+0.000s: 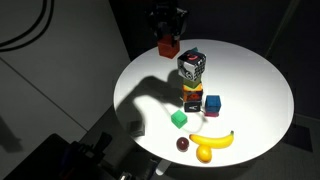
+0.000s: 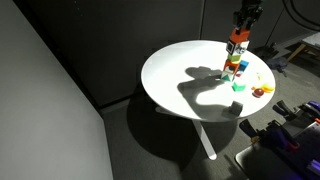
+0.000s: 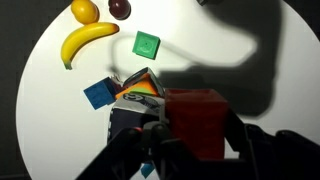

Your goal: Put the orange block on top of the pile of plush cubes

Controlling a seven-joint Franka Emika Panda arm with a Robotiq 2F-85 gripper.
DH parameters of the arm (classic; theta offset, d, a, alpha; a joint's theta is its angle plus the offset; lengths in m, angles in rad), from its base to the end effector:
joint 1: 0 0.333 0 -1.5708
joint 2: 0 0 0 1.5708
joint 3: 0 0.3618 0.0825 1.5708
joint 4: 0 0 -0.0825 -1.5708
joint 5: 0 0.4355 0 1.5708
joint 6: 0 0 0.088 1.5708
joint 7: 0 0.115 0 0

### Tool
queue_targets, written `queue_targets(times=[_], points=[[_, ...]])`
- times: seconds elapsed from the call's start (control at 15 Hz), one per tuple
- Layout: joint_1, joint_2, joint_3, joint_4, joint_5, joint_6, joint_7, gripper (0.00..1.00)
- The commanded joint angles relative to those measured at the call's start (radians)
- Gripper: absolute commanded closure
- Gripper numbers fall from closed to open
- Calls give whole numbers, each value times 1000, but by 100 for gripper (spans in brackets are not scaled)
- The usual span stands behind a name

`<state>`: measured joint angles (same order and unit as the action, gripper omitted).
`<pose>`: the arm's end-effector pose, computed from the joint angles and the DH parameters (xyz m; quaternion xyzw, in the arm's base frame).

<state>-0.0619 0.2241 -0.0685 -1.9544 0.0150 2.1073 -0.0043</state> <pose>0.6399 -0.0815 0.3658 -0.9972 0.0664 0.0353 0.0011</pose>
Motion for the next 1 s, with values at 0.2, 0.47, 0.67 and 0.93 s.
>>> queue_targets(times=[0.2,0.47,0.67,0.93], points=[[-31,25,-26,79,8,-72,43,71],[-39,63,-36,116,15,-69,56,71],[-38,98,-37,149,16,-68,73,71],[-34,144,-37,199,9,-73,98,71]])
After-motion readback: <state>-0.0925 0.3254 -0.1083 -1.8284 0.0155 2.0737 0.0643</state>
